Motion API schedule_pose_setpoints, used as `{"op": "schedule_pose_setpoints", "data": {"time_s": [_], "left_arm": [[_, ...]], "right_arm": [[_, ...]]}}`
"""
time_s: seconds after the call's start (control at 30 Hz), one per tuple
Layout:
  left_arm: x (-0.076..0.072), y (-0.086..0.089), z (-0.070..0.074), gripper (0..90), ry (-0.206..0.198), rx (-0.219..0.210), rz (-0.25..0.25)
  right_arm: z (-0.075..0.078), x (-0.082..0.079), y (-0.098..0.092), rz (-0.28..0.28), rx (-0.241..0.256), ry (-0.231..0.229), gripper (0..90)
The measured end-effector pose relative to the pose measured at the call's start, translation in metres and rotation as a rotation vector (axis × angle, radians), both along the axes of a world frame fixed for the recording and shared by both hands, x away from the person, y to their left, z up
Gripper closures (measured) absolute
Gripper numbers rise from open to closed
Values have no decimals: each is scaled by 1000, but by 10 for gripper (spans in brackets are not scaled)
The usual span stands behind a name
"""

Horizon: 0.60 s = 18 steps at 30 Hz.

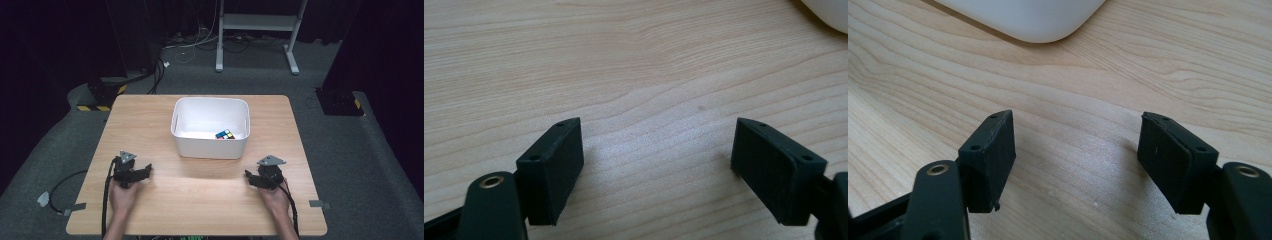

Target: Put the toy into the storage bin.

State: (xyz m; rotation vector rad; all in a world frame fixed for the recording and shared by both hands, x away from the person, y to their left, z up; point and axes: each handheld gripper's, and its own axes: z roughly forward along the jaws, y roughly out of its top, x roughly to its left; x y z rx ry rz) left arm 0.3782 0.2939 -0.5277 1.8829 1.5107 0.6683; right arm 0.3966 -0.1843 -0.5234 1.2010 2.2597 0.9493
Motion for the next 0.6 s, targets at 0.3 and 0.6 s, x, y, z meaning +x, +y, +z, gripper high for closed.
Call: {"op": "schedule_pose_setpoints", "data": {"time_s": [0.3, 0.6], "left_arm": [[0, 0, 0, 210, 0, -1, 0], [0, 0, 0, 210, 0, -1, -1]], "right_arm": [[0, 2, -1, -2, 14, 18, 306], [0, 1, -1, -2, 14, 18, 306]]}}
